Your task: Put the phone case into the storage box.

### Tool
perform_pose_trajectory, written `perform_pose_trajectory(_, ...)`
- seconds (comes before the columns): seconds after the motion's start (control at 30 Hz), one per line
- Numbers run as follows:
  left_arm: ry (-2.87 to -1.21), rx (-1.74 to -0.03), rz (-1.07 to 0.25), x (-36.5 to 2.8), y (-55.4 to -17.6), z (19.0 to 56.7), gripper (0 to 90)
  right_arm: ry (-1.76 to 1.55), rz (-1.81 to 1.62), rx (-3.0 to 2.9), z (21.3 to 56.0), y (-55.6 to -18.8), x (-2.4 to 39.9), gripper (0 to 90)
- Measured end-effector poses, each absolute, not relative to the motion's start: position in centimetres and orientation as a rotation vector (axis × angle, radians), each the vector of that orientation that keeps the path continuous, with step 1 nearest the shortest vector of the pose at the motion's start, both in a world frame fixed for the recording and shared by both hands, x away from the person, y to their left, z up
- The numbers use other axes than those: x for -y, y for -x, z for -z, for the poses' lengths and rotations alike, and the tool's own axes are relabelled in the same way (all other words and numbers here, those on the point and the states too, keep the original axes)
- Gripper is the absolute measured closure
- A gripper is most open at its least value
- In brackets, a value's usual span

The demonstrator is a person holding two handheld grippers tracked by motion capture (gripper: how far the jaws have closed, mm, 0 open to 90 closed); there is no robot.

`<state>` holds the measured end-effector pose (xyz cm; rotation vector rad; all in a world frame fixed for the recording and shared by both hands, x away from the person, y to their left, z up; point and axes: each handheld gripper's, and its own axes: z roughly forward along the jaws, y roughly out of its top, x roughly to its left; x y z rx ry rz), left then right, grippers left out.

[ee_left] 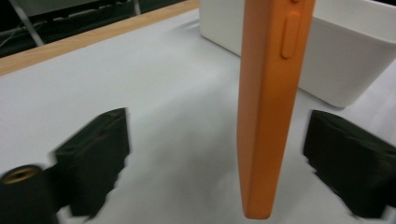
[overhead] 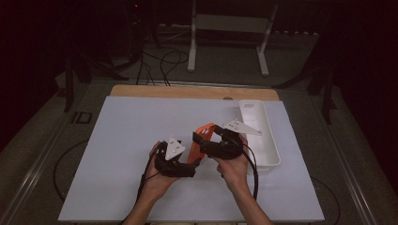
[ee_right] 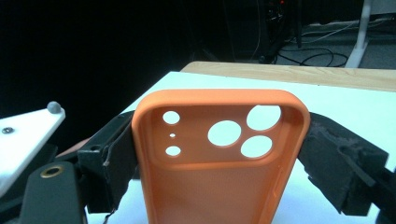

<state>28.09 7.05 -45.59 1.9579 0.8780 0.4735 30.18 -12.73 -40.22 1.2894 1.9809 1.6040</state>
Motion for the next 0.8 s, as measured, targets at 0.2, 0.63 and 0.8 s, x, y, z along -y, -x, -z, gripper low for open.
perform_pose_trajectory(0.2,-1.962,-0.875,-0.481,-7.7,-28.1,45.4,1.5,-1.296,-1.605,-1.978,40.3,-30.3,12.8,16.6)
perform_pose_trajectory(0.63,-1.934,-0.87,-0.486,-9.0,-27.9,44.9,0.4,-1.292,-1.591,-1.973,40.2,-30.6,12.7,16.6)
perform_pose_trajectory(0.8,-1.925,-0.873,-0.49,-9.8,-27.8,44.8,0.4,-1.292,-1.584,-1.963,40.2,-30.9,12.8,16.6)
